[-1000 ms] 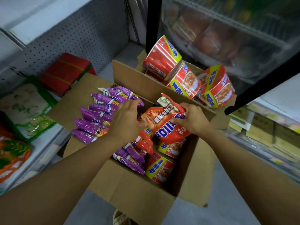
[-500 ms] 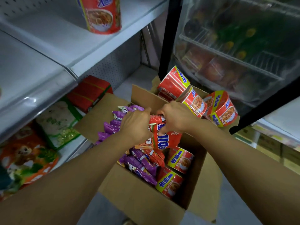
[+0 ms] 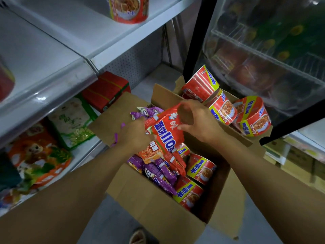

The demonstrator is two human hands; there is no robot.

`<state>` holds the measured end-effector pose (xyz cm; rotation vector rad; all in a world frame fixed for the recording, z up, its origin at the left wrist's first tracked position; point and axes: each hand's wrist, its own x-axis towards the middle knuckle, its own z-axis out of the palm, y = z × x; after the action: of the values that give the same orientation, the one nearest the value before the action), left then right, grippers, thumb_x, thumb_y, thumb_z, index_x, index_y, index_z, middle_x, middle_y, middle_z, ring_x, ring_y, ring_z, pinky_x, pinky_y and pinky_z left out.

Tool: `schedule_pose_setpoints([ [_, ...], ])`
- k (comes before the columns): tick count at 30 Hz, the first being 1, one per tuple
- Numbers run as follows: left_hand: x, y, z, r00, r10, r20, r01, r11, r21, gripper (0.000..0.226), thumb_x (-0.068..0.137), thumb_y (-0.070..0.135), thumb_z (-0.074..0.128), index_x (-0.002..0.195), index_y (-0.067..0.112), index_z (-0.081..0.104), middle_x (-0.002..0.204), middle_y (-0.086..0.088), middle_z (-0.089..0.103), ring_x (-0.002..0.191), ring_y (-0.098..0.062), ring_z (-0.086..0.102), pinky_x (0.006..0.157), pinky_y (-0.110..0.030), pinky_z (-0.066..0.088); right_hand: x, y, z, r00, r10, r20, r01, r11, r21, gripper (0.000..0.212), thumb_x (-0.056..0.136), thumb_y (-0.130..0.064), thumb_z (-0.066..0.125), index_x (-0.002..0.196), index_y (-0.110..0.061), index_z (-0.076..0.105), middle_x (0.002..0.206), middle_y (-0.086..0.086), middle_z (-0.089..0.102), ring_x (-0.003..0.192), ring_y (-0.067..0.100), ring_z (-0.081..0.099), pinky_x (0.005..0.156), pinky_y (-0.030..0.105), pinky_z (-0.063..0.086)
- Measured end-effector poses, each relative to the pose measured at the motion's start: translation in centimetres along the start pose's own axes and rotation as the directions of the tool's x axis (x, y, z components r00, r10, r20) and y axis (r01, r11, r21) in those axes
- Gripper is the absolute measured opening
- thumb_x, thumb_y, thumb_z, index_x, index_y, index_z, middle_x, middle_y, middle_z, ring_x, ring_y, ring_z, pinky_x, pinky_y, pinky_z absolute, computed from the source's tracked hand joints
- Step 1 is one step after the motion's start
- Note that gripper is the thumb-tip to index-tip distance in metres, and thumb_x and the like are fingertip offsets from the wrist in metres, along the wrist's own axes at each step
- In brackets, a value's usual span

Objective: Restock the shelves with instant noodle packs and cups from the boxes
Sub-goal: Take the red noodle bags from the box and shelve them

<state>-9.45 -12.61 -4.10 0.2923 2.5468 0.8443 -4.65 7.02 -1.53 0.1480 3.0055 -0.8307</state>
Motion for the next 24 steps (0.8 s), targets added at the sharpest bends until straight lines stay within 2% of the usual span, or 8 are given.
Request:
schedule_pose_setpoints([
  [2,0.2,-1.0,-0.2,0.996,-0.074,-0.043,0.068,0.990,-0.120,0.037,0.081,0.025,0.074,0.111,0.011,0.056,0.109,-0.007,0.068,0.095,-0.028,0.065,0.087,-0.040,0.052,-0.3,1.7,1.6,0.998,0.068,-0.004,-0.068,0.998,0.012,0.070,0.078,-0.019,0.076,0.139,-0.016,0.041,0.135,0.005,0.052,0.122,0.018,0.051,0.099,0.035,0.044],
  [5,0.6,-2.4,-0.3,0.981,-0.164,-0.099,0.130,0.949,-0.287,0.039,0.083,0.021,0.073,0.115,0.007,0.056,0.106,-0.005,0.066,0.091,-0.023,0.063,0.081,-0.032,0.048,-0.8,4.3,4.5,0.982,0.183,0.054,-0.183,0.983,0.003,0.062,0.083,-0.014,0.071,0.138,-0.014,0.043,0.132,0.008,0.053,0.120,0.022,0.053,0.099,0.039,0.046],
  [10,1.5,-4.3,0.6,0.953,-0.246,-0.179,0.123,0.849,-0.514,0.035,0.084,0.017,0.071,0.116,0.008,0.059,0.109,-0.009,0.068,0.096,-0.027,0.066,0.092,-0.050,0.051,-1.2,7.0,9.9,0.945,0.239,0.221,-0.258,0.964,0.062,0.048,0.088,-0.023,0.066,0.130,-0.011,0.049,0.126,0.012,0.056,0.114,0.026,0.057,0.094,0.036,0.047],
  [12,1.7,-4.9,1.4,0.943,-0.257,-0.210,0.100,0.824,-0.557,0.035,0.086,0.018,0.070,0.117,0.008,0.058,0.110,-0.009,0.068,0.097,-0.027,0.066,0.092,-0.050,0.051,-1.2,7.3,12.1,0.935,0.236,0.263,-0.274,0.954,0.120,0.045,0.089,-0.031,0.064,0.127,-0.012,0.050,0.123,0.012,0.058,0.112,0.027,0.058,0.093,0.038,0.048],
  [15,2.2,-5.8,2.7,0.936,-0.281,-0.214,0.098,0.789,-0.607,0.034,0.088,0.021,0.067,0.118,0.010,0.056,0.109,-0.006,0.067,0.096,-0.024,0.066,0.090,-0.046,0.052,-0.9,7.2,14.6,0.918,0.249,0.308,-0.323,0.922,0.216,0.045,0.094,-0.033,0.056,0.134,-0.014,0.046,0.127,0.008,0.057,0.113,0.023,0.057,0.088,0.025,0.043],
  [17,2.6,-6.3,3.4,0.930,-0.296,-0.218,0.091,0.760,-0.643,0.035,0.089,0.021,0.066,0.120,0.010,0.054,0.106,-0.003,0.066,0.093,-0.022,0.066,0.084,-0.038,0.052,-0.5,7.4,15.9,0.903,0.269,0.337,-0.366,0.890,0.271,0.048,0.097,-0.034,0.052,0.140,-0.015,0.040,0.131,0.007,0.056,0.114,0.021,0.057,0.086,0.022,0.041],
  [21,2.8,-7.0,4.1,0.911,-0.315,-0.266,0.052,0.728,-0.684,0.037,0.090,0.020,0.064,0.124,0.008,0.053,0.104,-0.001,0.066,0.084,-0.011,0.064,0.069,-0.025,0.049,0.0,9.1,17.1,0.860,0.335,0.385,-0.445,0.862,0.244,0.054,0.097,-0.039,0.048,0.144,-0.018,0.033,0.131,0.009,0.057,0.112,0.024,0.059,0.082,0.021,0.041],
  [24,2.9,-7.4,4.4,0.911,-0.321,-0.259,0.049,0.707,-0.705,0.029,0.091,0.019,0.063,0.117,0.011,0.054,0.097,0.005,0.066,0.079,-0.005,0.064,0.065,-0.022,0.049,0.3,10.4,16.8,0.853,0.412,0.319,-0.486,0.851,0.199,0.047,0.097,-0.039,0.048,0.134,-0.011,0.042,0.122,0.015,0.060,0.105,0.029,0.061,0.076,0.026,0.044],
])
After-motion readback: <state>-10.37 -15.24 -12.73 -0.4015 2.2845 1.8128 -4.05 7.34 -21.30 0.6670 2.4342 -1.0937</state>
